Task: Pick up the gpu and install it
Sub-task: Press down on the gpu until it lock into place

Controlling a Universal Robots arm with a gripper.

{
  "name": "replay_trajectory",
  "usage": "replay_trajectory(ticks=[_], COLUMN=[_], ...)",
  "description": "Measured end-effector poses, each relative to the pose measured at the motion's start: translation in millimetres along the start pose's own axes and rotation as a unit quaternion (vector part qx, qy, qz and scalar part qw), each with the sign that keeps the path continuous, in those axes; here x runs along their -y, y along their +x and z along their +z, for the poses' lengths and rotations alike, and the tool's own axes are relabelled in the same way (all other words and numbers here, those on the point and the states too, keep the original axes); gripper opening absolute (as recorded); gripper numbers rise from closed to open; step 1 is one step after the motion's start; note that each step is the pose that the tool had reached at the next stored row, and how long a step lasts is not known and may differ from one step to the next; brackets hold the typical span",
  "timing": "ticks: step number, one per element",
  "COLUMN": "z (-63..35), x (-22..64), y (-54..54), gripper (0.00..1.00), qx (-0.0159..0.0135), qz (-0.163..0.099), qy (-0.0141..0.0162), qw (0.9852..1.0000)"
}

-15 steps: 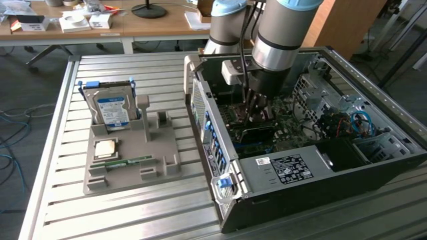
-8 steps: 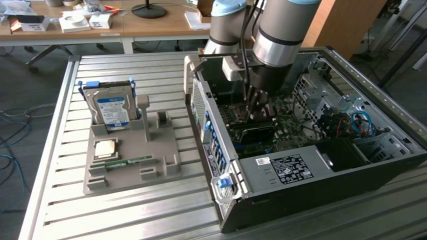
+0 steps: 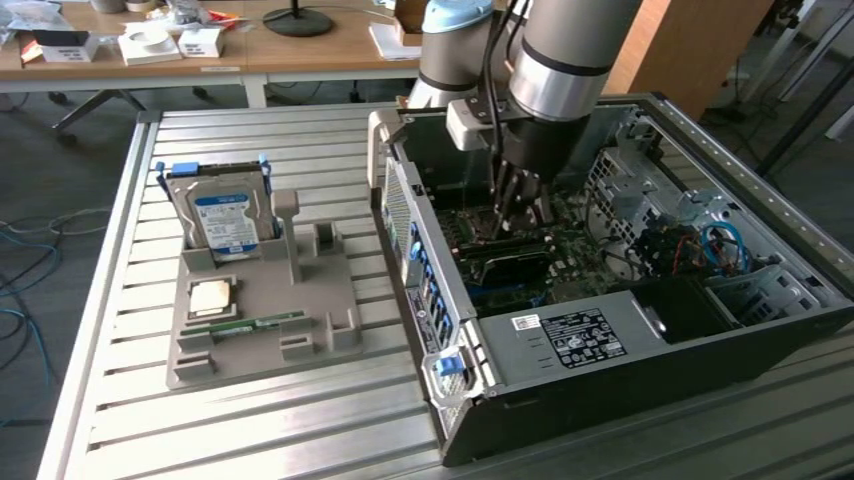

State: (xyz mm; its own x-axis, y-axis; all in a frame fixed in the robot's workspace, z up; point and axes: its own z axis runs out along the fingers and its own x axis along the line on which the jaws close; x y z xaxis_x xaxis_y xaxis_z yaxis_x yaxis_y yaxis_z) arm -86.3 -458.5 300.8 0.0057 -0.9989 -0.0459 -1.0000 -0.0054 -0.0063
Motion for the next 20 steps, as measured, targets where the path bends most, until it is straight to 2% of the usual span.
replay_trajectory(ticks=[20], z=[-1.1], x=[0.8], y=[0.0], gripper=[0.11], qx=[0.0], qz=[0.0], qy=[0.0], qw=[1.0])
